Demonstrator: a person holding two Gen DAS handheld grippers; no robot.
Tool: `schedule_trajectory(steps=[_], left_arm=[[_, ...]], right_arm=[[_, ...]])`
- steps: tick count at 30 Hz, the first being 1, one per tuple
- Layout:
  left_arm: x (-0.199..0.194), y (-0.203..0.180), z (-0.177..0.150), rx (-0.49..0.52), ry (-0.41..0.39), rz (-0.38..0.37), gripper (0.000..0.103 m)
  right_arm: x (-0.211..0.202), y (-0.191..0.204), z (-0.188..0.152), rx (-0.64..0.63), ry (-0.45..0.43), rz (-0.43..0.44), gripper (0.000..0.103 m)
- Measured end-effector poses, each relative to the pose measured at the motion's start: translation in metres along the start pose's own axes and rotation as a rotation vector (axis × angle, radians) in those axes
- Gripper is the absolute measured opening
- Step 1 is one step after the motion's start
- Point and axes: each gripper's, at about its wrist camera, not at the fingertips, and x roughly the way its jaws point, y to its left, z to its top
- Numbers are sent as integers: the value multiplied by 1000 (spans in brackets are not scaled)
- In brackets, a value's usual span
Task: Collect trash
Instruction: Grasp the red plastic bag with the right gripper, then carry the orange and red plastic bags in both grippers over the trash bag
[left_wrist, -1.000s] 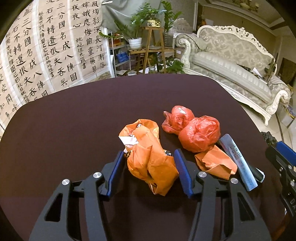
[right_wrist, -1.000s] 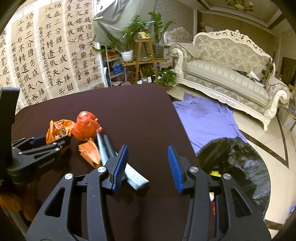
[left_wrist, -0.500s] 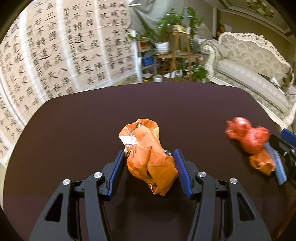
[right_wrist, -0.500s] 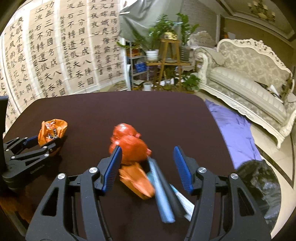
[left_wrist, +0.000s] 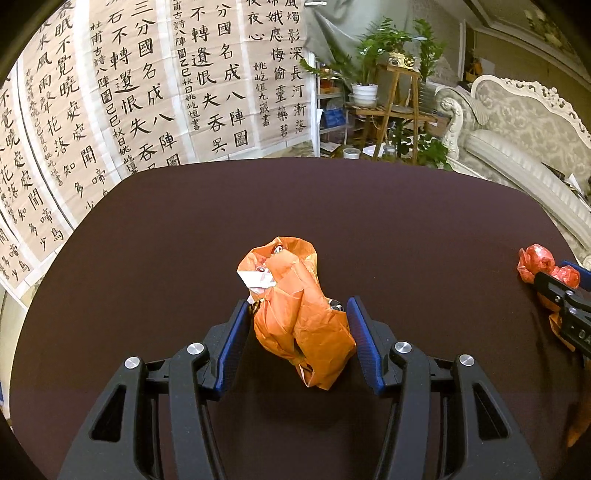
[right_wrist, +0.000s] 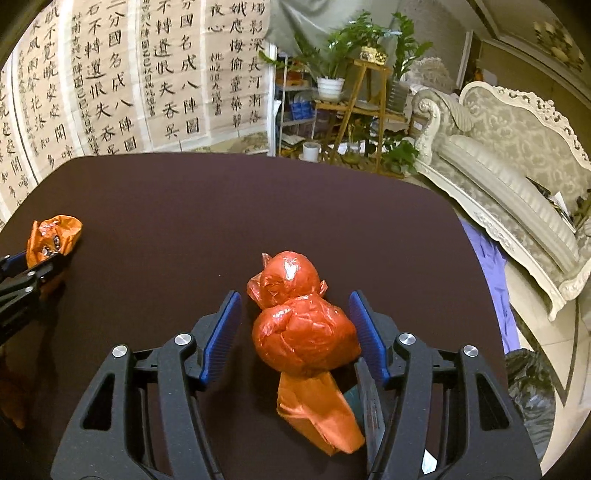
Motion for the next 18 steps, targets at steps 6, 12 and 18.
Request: schedule_trajectory(steps=[6, 12, 18], left_arm=[[-1, 2, 1, -4, -6, -7, 54], [0, 5, 1, -19, -13, -10, 54], [-8, 5, -2, -22, -33, -6, 54]], right_arm=[[12, 2, -2, -12, 49, -16, 47], [9, -1, 1, 13, 27, -14, 45], [-14, -6, 5, 50, -46, -14, 45]])
